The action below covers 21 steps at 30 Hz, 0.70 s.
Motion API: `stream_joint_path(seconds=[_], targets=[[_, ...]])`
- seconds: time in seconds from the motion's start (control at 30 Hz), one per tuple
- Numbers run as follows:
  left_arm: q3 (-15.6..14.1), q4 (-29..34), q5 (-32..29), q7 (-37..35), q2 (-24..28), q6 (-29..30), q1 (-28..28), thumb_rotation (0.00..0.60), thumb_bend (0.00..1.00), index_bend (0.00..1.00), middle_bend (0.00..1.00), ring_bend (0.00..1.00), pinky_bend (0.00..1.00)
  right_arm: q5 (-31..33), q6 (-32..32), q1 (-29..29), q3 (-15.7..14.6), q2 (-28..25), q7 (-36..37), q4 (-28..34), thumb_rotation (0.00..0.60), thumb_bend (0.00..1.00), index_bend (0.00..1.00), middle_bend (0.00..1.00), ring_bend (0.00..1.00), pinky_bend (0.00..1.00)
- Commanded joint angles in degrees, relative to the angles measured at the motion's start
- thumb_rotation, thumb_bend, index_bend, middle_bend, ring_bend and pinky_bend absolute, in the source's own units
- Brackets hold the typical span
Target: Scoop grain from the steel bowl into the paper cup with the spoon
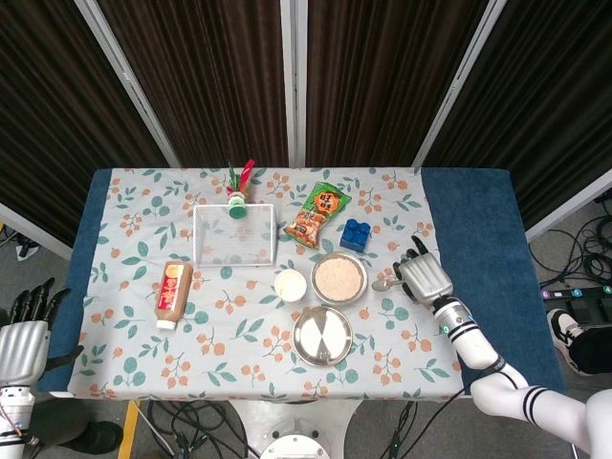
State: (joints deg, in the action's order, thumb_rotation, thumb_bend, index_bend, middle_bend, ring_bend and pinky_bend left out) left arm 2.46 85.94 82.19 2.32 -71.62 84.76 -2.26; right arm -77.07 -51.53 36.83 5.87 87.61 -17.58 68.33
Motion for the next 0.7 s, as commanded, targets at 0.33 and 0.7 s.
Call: stream_joint_path(seconds=[0.33,0.7], targets=[[0.1,-0.7,0.6,-0.8,-0.2,0.9,0.2,0.6,0.06,0.21,0.08,0.03,0.02,6.6,10.6,11.7,3.8,-7.4,-19.5,12.4,0.6,0.33,0.58,0.54,0.27,0.06],[0.2,-2.4,0.4,-2.5,-0.7,0.3,0.0,0.6,0.06,0.21,0.08,0.03,0.02,19.6,14.3,21.3,0.4,0.8,-37.5,6.3,0.6,0.33,0.58,0.54,0.27,0.06]])
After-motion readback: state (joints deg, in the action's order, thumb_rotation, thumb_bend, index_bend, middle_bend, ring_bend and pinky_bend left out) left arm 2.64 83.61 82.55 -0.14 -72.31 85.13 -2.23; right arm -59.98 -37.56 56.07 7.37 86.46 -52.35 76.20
